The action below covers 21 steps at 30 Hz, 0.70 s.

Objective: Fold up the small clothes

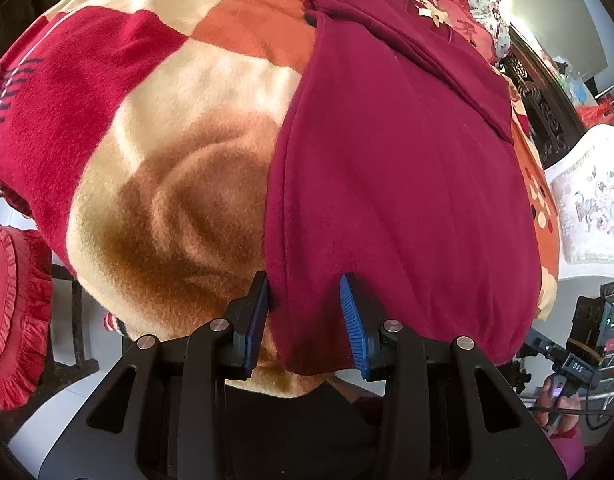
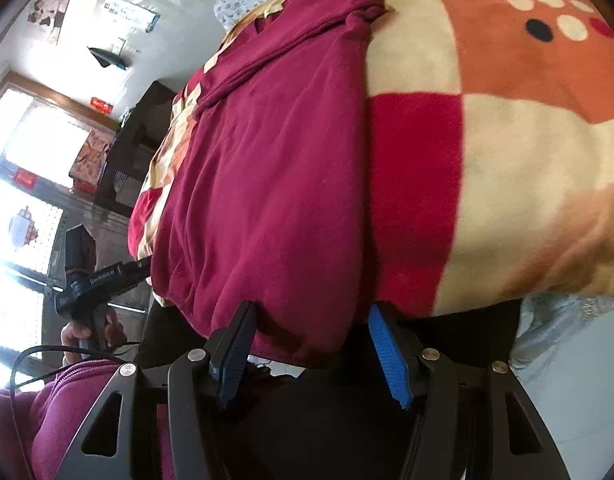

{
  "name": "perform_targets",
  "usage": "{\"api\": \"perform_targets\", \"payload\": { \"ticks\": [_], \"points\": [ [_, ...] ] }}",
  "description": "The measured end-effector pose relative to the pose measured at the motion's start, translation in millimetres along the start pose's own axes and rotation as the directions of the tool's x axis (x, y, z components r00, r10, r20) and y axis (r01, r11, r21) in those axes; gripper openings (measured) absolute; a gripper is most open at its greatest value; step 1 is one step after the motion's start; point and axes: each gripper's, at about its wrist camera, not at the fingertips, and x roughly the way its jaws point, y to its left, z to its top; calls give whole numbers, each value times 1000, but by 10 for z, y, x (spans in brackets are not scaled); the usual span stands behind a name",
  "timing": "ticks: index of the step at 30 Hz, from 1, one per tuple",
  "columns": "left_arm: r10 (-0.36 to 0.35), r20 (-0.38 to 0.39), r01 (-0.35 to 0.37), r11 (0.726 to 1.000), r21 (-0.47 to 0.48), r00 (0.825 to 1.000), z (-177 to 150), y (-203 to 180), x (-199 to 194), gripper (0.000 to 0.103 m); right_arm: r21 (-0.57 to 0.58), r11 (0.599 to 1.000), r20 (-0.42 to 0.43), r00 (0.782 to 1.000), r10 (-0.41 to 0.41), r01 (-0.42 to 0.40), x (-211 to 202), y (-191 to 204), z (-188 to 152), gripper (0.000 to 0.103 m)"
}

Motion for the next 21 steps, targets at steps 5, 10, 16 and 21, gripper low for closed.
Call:
{"api": "perform_targets", "payload": {
  "ticks": [5,10,16,21],
  "points": [
    [-16,-4,16,1000,-8,1000,1,23,2,36,-3,999,-23,999,48,-48,94,32,-3,56],
    [-36,-10,35,999,-12,999,7,50,10,37,7,997,-22,997,76,-75,122,32,0,49],
    [-47,-34,47,999,15,998,19,45,20,38,-32,997,-20,997,70,-70,83,108,3,37],
    [-60,-53,63,997,45,997,16,28,38,38,-68,996,-10,999,49,-50,55,174,23,28]
  ]
}}
